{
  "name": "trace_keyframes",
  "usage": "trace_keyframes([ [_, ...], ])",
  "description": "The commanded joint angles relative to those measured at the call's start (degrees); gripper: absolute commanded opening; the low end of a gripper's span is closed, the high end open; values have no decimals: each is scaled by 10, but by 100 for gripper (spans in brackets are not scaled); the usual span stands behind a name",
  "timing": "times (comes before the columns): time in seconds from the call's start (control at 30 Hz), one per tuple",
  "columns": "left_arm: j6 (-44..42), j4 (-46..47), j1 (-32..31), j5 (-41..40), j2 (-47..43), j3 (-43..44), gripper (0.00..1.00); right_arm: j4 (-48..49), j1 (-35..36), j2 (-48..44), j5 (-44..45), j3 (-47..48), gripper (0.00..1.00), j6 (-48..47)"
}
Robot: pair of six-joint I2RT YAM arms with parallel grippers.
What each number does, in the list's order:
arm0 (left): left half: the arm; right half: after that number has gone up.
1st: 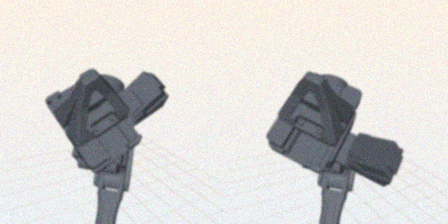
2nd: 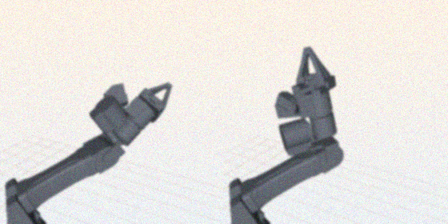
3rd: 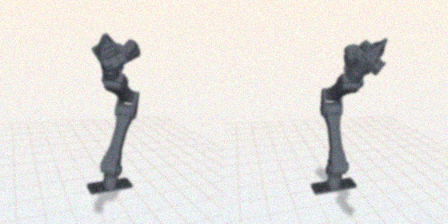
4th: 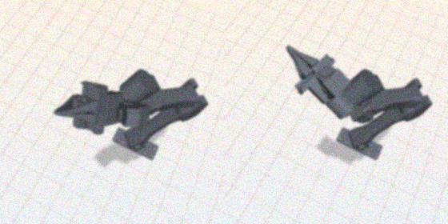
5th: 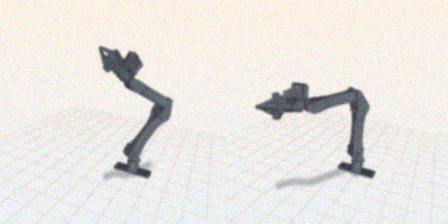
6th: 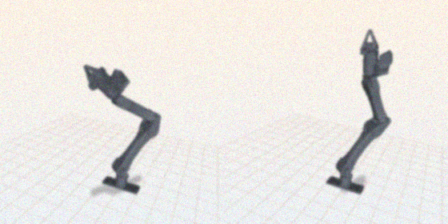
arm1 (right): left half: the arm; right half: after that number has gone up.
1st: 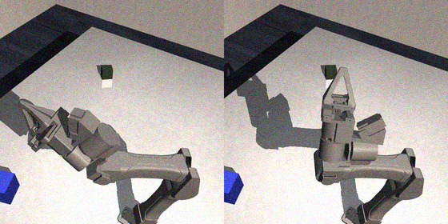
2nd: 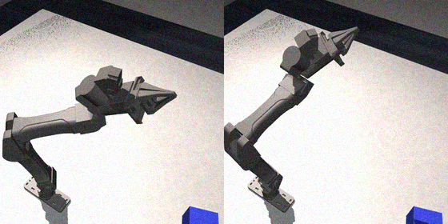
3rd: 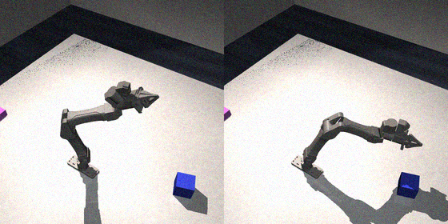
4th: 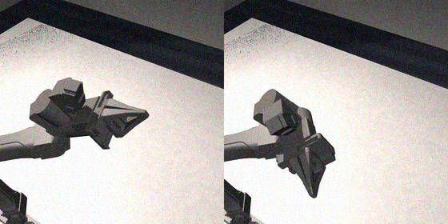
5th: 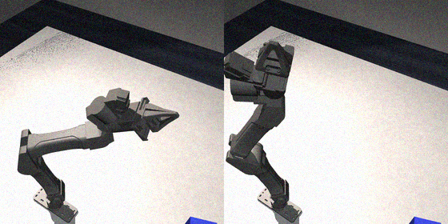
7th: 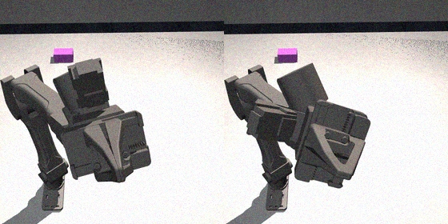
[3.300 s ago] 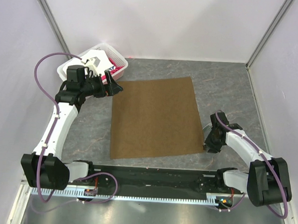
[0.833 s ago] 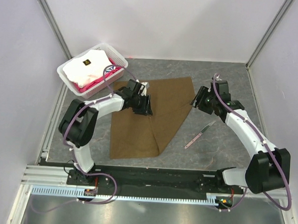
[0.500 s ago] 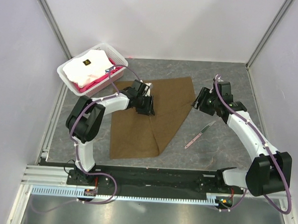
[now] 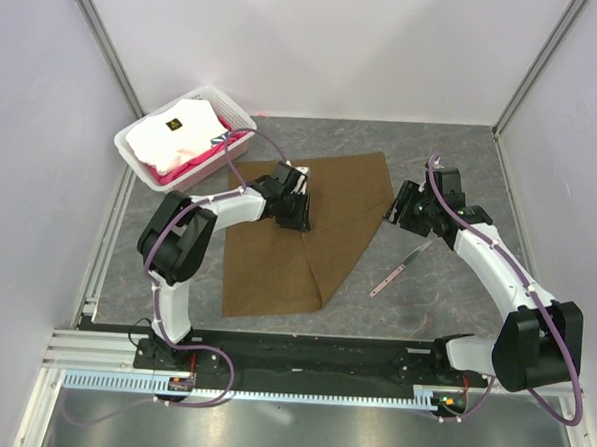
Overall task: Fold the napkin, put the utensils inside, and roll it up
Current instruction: Fold the napkin
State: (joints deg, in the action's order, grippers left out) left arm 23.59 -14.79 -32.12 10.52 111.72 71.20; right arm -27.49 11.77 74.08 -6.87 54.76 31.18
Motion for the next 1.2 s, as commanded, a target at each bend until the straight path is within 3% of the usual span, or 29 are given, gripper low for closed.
trace_keyframes([
  [0.0, -28, -11, -27, -69, 10, 4, 37, 9, -3, -13, -5, -3, 62, -10],
  [0.23, -41, -12, -55, -125, 7, -4, 32, 16, -7, -13, -13, -11, 62, -10],
  [0.73, -32, -2, -92, -183, -23, -42, 32, 33, -8, -2, -23, -14, 64, -4],
  [1.17, -14, 13, -102, -181, -55, -64, 33, 38, -8, -5, -27, -20, 64, -5],
])
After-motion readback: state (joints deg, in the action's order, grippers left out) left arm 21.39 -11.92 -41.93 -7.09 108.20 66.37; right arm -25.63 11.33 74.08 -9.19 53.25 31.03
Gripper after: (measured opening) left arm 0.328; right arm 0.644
